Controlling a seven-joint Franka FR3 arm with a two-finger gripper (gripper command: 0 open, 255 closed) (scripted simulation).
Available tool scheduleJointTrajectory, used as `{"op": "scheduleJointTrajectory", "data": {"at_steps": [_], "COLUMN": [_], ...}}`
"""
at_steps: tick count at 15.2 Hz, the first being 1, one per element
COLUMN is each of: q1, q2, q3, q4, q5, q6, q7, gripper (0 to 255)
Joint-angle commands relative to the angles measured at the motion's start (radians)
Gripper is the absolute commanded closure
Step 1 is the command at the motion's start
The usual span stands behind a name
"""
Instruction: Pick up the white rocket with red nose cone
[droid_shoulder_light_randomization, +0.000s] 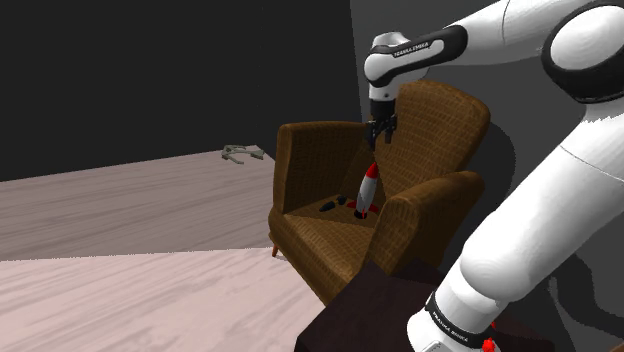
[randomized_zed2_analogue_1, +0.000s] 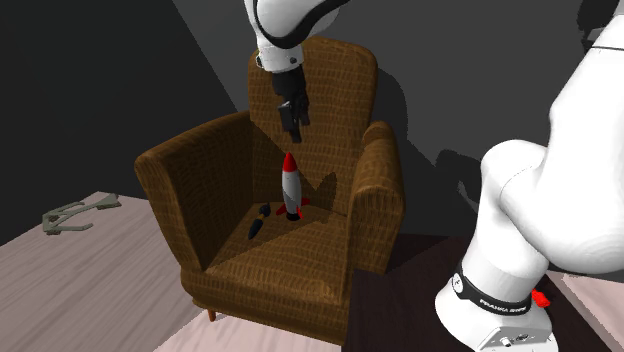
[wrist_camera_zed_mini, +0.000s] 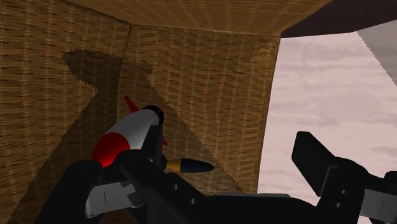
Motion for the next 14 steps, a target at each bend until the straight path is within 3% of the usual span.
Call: {"op": "scheduleJointTrajectory", "data": {"at_steps": [1,7,14], "q1": [-0.012,-0.062,-0.157], "q2": [0.072,0.313,0.609], "q3": [-0.023,-0.068,-0.076], "q4": [0.047,0.210,0.468], "q5": [0.009,0.064,0.140], "q6": [0.015,0.056,0.049], "q7": [-0.041,-0.157,-0.275], "gripper": [0,0,0]}}
